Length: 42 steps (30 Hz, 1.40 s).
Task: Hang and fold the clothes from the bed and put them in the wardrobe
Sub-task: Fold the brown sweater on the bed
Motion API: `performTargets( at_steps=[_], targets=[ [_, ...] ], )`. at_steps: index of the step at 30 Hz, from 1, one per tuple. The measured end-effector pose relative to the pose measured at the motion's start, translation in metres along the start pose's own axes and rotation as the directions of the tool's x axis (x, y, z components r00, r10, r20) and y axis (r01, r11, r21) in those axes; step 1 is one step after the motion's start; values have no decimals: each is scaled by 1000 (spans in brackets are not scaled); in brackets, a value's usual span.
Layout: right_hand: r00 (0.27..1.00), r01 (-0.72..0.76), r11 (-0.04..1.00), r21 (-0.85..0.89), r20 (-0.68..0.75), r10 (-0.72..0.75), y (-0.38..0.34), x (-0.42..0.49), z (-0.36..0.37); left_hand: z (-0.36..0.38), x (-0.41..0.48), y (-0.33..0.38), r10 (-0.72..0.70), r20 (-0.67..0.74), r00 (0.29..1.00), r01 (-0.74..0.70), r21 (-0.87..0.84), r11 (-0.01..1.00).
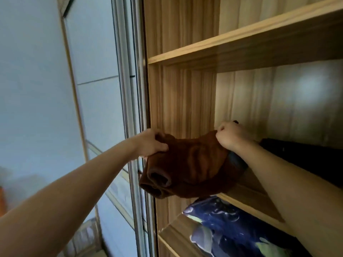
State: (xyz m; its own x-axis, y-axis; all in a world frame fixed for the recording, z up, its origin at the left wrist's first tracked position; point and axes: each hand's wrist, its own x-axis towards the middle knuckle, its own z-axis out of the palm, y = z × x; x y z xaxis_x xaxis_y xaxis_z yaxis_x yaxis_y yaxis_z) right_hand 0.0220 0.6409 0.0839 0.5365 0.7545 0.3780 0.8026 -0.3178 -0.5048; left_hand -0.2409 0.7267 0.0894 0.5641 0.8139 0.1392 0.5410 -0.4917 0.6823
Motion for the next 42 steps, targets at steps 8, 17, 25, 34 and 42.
performTargets(
  at_steps=[8, 17, 25, 34, 42],
  targets=[
    [954, -252, 959, 131, -130, 269, 71, 46, 15, 36, 154, 6, 126, 160, 979, -134, 42, 990],
    [922, -162, 910, 382, -271, 278, 108, 81, 10, 85, 264, 21, 273, 56, 960, -279, 131, 951],
    [892, -234, 863, 447, -254, 373, 136, 97, 20, 124, 311, 34, 382, -34, 924, -371, 171, 913],
    [973, -137, 835, -533, 88, 216, 157, 91, 33, 171, 328, 15, 292, 275, 916, -401, 640, 656],
    [868, -225, 798, -559, 257, 425, 164, 112, 66, 191, 338, 5, 180, 337, 924, -371, 682, 630]
  ],
)
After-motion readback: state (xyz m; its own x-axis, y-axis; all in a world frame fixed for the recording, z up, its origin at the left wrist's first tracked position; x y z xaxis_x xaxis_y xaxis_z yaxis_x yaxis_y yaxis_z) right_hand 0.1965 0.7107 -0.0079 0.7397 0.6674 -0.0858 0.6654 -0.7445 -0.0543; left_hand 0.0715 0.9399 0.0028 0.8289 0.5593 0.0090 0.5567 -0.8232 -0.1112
